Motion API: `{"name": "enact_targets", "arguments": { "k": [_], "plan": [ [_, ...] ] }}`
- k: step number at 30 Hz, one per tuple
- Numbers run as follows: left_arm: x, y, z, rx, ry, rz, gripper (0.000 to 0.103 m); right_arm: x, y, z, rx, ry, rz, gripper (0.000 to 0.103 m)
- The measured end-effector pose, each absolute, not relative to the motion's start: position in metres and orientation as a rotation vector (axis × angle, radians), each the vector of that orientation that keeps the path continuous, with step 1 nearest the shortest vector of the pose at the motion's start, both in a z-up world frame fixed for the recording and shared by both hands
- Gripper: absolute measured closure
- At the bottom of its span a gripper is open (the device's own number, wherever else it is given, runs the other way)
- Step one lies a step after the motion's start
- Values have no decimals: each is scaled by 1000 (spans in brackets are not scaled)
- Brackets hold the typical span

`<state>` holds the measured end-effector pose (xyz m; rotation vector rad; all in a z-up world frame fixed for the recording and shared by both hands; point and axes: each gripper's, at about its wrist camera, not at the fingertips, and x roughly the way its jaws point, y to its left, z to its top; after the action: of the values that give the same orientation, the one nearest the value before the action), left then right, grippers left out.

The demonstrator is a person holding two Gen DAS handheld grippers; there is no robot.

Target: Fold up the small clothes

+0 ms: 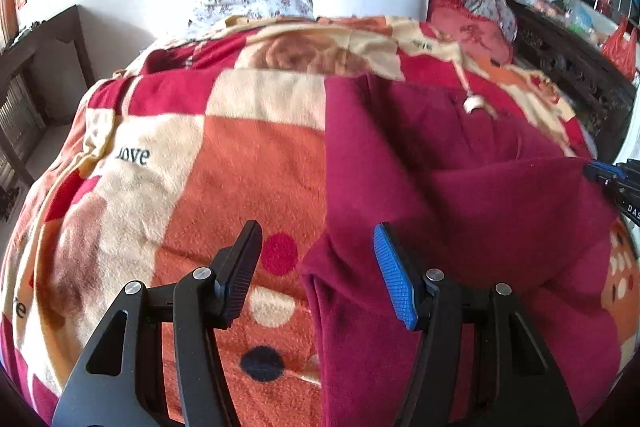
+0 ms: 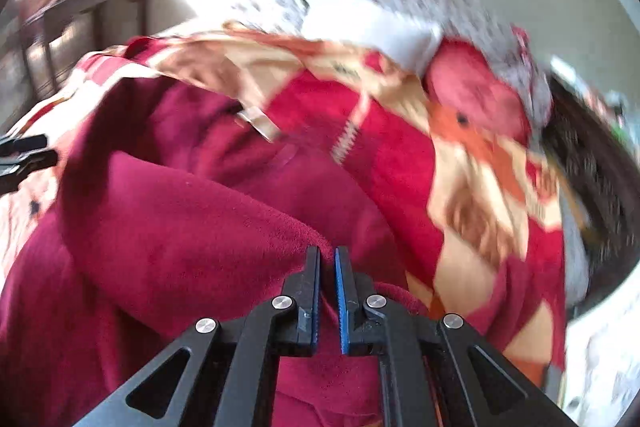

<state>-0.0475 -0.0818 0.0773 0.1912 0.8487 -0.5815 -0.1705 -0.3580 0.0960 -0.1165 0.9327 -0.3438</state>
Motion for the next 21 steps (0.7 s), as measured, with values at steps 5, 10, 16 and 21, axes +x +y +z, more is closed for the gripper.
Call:
{"name": "enact_targets", "arguments": {
  "k": [5,10,16,21],
  "plan": [
    [-44,-91,54,251,906,-538,45,-168,-375,63,-41,1004,-414,97],
    [-40,-85,48,223,923,-542,45,-165,-367,107,146,850,-303,60],
    [-39,-79,42,195,931,-530,45,-103,-290,117,88,802,0,37],
    [-39,-74,38,159,946,-536,45,-34,-247,96,74,834,138,54]
  ]
}}
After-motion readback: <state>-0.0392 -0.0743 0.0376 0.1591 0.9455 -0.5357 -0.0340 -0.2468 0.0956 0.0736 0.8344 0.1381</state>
